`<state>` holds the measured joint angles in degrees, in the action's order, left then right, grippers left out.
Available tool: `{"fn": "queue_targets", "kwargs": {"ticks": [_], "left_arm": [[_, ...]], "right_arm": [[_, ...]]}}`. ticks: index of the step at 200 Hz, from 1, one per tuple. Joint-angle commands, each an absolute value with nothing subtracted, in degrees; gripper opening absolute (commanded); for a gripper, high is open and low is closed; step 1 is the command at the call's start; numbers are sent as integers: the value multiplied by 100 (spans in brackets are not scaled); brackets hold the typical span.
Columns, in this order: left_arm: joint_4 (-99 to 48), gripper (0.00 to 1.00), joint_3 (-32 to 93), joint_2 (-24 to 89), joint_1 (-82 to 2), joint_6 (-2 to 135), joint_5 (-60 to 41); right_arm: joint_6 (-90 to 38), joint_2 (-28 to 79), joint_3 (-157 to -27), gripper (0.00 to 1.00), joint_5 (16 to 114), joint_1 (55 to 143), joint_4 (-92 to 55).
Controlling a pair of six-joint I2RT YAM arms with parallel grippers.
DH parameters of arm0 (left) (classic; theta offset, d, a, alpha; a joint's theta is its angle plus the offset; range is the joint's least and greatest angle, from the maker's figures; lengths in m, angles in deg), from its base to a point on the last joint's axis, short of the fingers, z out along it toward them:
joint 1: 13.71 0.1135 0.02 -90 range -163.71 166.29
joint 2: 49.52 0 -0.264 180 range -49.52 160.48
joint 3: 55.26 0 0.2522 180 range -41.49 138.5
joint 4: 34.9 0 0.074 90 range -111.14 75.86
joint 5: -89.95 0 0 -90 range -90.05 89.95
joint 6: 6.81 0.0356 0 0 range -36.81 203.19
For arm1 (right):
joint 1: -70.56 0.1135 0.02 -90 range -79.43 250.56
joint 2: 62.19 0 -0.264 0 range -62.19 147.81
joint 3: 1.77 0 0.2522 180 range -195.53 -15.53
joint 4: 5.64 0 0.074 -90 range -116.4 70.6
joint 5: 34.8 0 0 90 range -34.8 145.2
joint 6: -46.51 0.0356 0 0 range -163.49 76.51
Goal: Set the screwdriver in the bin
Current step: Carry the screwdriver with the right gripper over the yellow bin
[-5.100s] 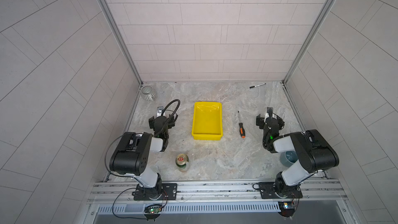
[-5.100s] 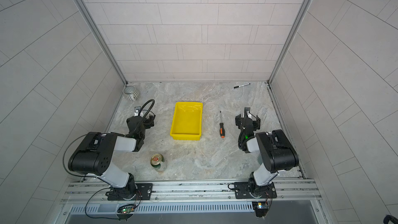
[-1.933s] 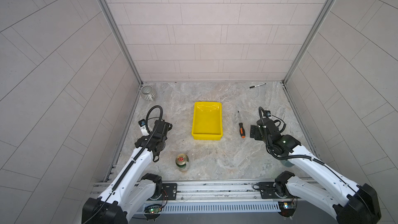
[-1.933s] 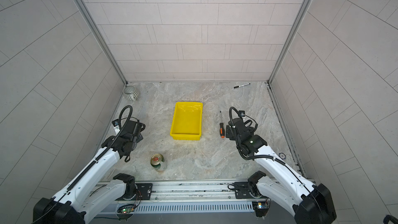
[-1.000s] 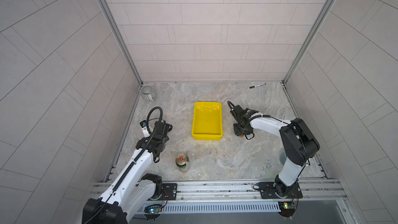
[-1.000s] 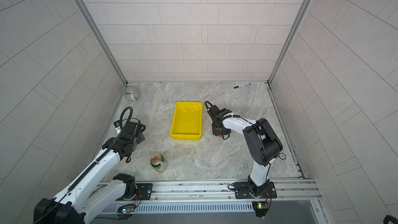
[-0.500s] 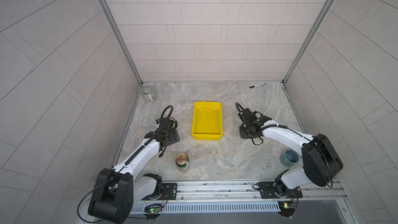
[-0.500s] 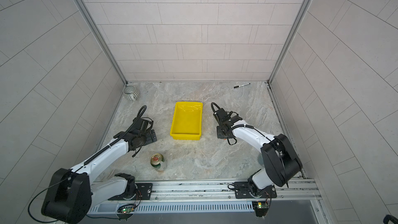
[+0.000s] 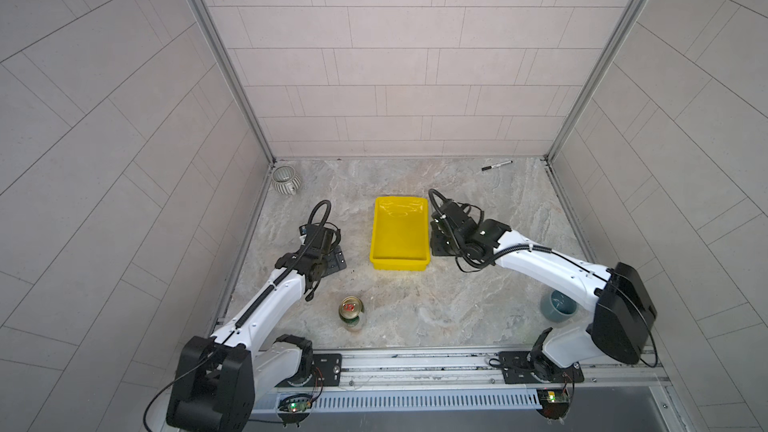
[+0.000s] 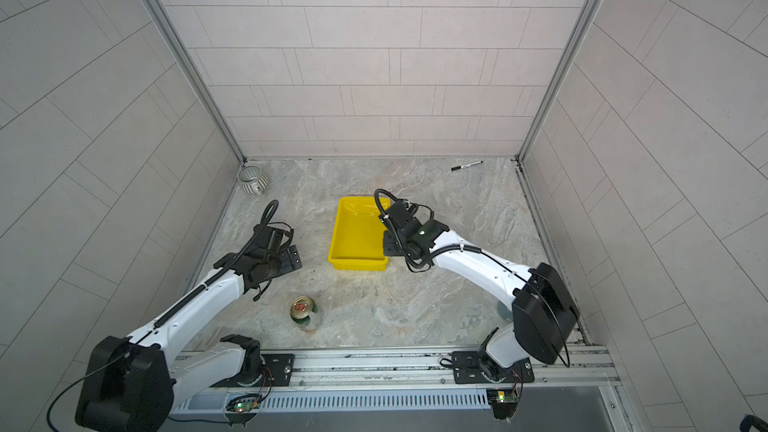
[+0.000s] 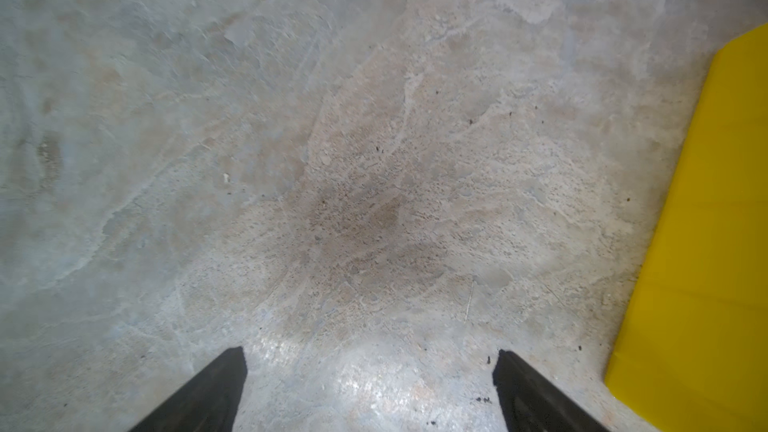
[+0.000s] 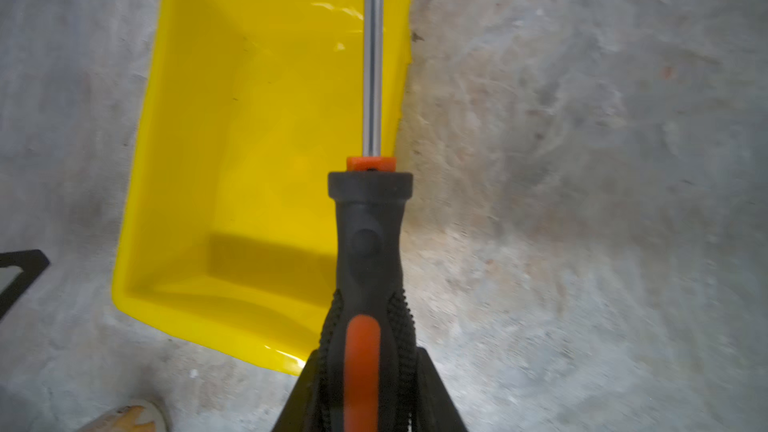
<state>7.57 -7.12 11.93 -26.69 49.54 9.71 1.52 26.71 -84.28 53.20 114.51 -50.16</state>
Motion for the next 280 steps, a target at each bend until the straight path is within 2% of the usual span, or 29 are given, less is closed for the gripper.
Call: {"fn": "queue_targets", "kwargs": {"ticks": [1, 14, 23, 51, 82, 156, 186, 234, 280], "left_arm": [[866, 100, -927, 900, -2629, 4760, 1464], [833, 100, -971, 768, -2629, 4758, 1463], [822, 100, -994, 692, -2620, 4750, 1473], [787, 100, -1029, 579, -2611, 4782, 1492], [743, 100, -990, 644, -2597, 4852, 1444], [567, 100, -1090, 581, -2575, 4845, 1223], [606, 100, -1108, 585, -2576, 4831, 1194], [671, 100, -1091, 601, -2575, 4807, 1260], [668, 100, -1091, 613, -2571, 4794, 1322]], "right_arm": [[774, 3261, -9001, 7, 5265, 11732, -4697], [981, 3669, -9327, 5, 5360, 11847, -4555], [1082, 3941, -9586, 0, 5324, 11926, -4581], [1272, 4486, -10108, 0, 4954, 12131, -4682], [1518, 4822, -10201, 0, 5055, 12140, -4468], [1667, 5126, -10131, 5, 5221, 12277, -4077], [1460, 5193, -10228, 11, 5139, 12238, -4099], [1524, 5406, -10219, 13, 5254, 12190, -4119], [1460, 5497, -10368, 20, 5329, 12168, -4128]]}}
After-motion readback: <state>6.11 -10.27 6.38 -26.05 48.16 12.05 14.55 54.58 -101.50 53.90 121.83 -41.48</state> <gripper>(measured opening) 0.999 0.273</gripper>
